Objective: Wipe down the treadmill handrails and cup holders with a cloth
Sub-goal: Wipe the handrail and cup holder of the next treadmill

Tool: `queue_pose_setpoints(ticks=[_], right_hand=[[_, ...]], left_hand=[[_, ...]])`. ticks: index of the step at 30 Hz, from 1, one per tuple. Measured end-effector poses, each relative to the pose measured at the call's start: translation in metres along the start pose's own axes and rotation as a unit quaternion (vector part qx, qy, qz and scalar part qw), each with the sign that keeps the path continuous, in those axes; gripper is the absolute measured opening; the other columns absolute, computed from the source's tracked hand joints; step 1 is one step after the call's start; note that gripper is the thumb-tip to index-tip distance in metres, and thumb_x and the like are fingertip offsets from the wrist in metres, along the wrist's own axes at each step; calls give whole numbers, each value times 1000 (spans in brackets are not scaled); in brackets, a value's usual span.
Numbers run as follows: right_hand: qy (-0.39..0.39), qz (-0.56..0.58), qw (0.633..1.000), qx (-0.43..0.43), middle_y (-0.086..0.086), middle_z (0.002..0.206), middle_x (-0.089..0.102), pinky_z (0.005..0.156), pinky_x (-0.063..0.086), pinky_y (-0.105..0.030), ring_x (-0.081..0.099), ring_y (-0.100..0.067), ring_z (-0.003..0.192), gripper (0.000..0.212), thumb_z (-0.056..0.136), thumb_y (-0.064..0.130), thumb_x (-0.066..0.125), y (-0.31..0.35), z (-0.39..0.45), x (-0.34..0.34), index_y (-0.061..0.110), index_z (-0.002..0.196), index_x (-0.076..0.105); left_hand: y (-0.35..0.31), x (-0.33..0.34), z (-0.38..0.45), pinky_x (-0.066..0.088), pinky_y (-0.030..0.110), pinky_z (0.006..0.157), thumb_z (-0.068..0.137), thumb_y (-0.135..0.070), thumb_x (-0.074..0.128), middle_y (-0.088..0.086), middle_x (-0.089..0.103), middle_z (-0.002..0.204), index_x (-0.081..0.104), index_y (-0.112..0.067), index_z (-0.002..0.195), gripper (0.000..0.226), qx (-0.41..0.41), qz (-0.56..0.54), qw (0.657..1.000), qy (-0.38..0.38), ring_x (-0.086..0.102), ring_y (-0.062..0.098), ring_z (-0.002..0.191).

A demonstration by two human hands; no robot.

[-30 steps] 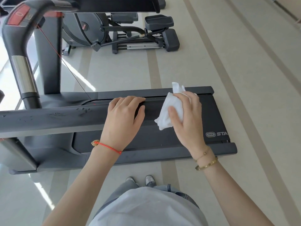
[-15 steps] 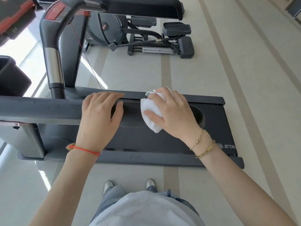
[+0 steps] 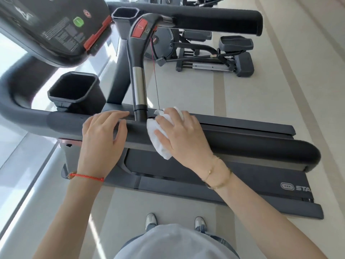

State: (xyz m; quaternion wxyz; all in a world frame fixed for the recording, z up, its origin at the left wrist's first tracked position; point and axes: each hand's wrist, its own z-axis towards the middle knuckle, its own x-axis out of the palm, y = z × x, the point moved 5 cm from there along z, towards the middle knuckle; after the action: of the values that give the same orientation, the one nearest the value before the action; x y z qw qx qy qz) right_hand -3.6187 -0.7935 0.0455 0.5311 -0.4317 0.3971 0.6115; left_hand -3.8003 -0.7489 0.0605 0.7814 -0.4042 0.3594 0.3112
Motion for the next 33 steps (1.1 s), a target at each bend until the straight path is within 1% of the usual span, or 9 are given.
queue_pose_setpoints(ticks=[3, 7, 12, 15, 19, 22, 27, 30, 33], right_hand=[[-19, -27, 999, 31, -5, 122, 57, 73, 44, -39, 51, -28, 86, 37, 102, 41, 33, -12, -15, -5, 21, 118, 60], [-32, -25, 995, 89, -4, 119, 57, 74, 40, -39, 49, -28, 86, 39, 101, 40, 30, -5, -8, -3, 21, 115, 61], [-67, -25, 997, 29, -7, 122, 60, 80, 44, -44, 53, -31, 93, 34, 102, 38, 38, 72, 36, 15, 19, 115, 63], [-80, -29, 996, 31, -5, 123, 59, 80, 44, -41, 52, -30, 93, 32, 101, 37, 40, 70, 31, 16, 21, 116, 63], [-74, -32, 990, 114, -2, 121, 57, 79, 41, -40, 49, -30, 94, 32, 100, 38, 37, 34, 4, 7, 21, 113, 61], [-63, -26, 985, 157, -2, 115, 59, 77, 42, -42, 50, -30, 90, 36, 99, 39, 36, 36, 16, 4, 20, 112, 64], [-53, -30, 996, 59, -7, 124, 56, 86, 41, -45, 50, -32, 101, 34, 100, 38, 39, 87, 38, 20, 21, 121, 59], [-58, -28, 998, 5, -6, 133, 53, 95, 40, -45, 47, -34, 113, 36, 99, 36, 44, 75, 25, 20, 24, 132, 54], [-65, -17, 998, 2, -5, 131, 54, 93, 42, -44, 49, -33, 108, 35, 102, 38, 40, 59, 18, 15, 24, 129, 56]], left_hand=[[24, -7, 3, 39, 53, 104, 97, -11, 53, 3, 69, 112, 66, -15, 116, 24, 10, 0, 1000, -4, 61, 27, 110], [53, -10, 5, 39, 52, 104, 97, -11, 54, 2, 68, 111, 67, -16, 115, 23, 18, -3, 1000, 1, 61, 25, 109], [64, -11, 8, 39, 51, 103, 96, -12, 56, 2, 69, 111, 69, -13, 110, 19, 57, -3, 998, 11, 61, 25, 105], [65, -12, 9, 39, 51, 104, 96, -12, 56, 2, 69, 110, 69, -12, 110, 19, 72, -15, 997, 21, 60, 26, 105], [67, -15, 11, 37, 49, 107, 95, -12, 56, 0, 68, 107, 69, -12, 109, 19, 81, -27, 996, 27, 59, 24, 103], [66, -16, 11, 36, 49, 108, 95, -12, 57, 0, 68, 105, 69, -12, 108, 18, 80, -24, 996, 31, 60, 24, 101], [64, -13, 9, 37, 50, 106, 94, -13, 58, 3, 69, 105, 70, -11, 108, 18, 73, -16, 997, 32, 62, 27, 101], [64, -14, 11, 34, 50, 110, 94, -13, 58, 2, 69, 106, 70, -12, 109, 19, 60, -16, 997, 35, 61, 26, 102], [64, -14, 11, 28, 49, 116, 94, -13, 57, 0, 69, 107, 69, -13, 111, 21, 48, -19, 998, 41, 61, 24, 107]])
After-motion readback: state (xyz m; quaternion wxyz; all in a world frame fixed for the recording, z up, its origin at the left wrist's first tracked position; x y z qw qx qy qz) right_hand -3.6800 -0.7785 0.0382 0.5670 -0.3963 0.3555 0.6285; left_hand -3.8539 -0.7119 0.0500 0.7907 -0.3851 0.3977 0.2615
